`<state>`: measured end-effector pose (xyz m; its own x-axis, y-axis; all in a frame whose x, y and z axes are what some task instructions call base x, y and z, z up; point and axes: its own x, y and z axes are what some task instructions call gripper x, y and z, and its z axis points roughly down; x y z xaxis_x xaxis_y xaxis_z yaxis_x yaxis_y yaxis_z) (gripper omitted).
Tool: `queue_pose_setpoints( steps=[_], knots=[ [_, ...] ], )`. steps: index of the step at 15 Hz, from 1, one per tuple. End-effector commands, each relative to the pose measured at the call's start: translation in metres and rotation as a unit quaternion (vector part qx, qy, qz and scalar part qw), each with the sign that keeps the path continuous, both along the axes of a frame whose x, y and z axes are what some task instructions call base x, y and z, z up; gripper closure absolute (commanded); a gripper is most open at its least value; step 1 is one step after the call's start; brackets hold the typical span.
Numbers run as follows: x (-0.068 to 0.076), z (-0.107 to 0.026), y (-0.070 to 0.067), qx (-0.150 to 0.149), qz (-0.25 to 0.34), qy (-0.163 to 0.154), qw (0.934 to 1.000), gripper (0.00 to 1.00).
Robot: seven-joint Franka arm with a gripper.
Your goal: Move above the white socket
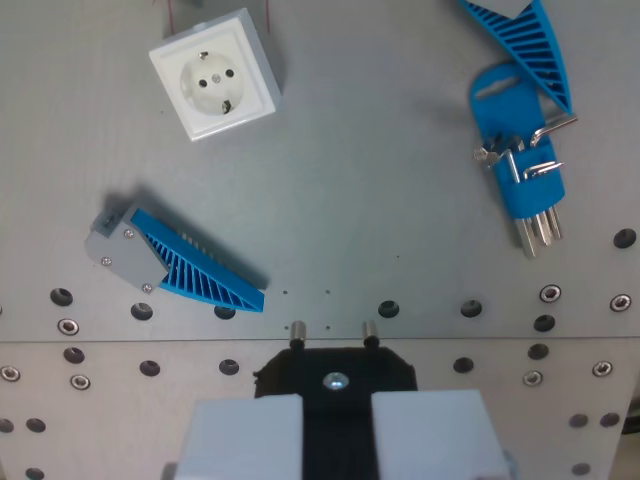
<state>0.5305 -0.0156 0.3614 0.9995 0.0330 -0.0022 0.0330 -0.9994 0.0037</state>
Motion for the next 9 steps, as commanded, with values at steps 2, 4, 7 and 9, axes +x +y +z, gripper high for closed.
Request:
queue_pose_setpoints(
  steps=[2, 4, 7, 9],
  knots=[
    [0.0, -0.011, 0.002, 0.004, 0.023, -0.021, 0.9995, 1.0],
    [0.0, -0.018, 0.004, 0.005, 0.028, -0.027, 0.9992, 1.0],
    [-0.001, -0.029, 0.007, 0.008, 0.039, -0.034, 0.9986, 1.0],
    [-0.001, -0.038, 0.009, 0.009, 0.046, -0.039, 0.9981, 1.0]
  ],
)
